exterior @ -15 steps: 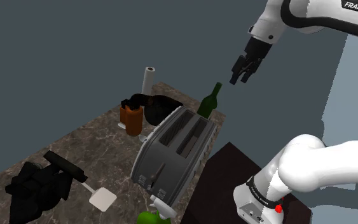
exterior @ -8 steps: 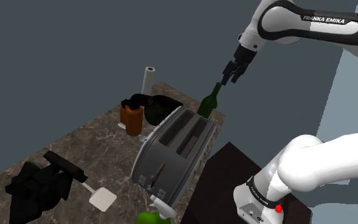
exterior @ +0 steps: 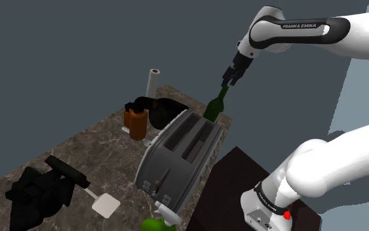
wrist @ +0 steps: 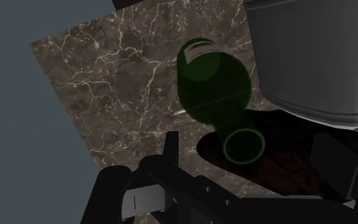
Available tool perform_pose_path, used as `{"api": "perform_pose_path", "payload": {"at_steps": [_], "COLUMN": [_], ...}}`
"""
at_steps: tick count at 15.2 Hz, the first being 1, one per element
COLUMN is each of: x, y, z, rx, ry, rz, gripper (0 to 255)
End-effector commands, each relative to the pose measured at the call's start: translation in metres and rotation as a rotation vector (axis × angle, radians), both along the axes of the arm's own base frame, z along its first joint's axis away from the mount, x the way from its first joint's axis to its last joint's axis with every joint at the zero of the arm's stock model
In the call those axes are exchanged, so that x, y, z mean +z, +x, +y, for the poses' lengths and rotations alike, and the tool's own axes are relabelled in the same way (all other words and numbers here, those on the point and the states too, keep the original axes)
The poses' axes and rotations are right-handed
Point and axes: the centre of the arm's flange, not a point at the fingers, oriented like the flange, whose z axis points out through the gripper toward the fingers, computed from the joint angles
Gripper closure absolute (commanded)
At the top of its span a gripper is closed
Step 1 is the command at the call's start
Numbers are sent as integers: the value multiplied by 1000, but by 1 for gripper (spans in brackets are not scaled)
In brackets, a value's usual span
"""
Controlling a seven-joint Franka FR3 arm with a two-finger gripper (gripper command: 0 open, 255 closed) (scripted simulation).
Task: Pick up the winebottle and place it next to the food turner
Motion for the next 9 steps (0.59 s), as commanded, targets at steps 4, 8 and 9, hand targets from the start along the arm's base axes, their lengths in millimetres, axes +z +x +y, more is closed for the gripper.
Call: {"api": "perform_pose_path", "payload": {"at_steps": [4, 8, 9], "x": [-27, -35, -35], "y": [3, 3, 3], "z": [0, 1, 1], "rx": [2, 2, 2], "ry": [-1, -1, -1], "rz": [-2, -2, -2], "gripper": [0, 0, 0]}}
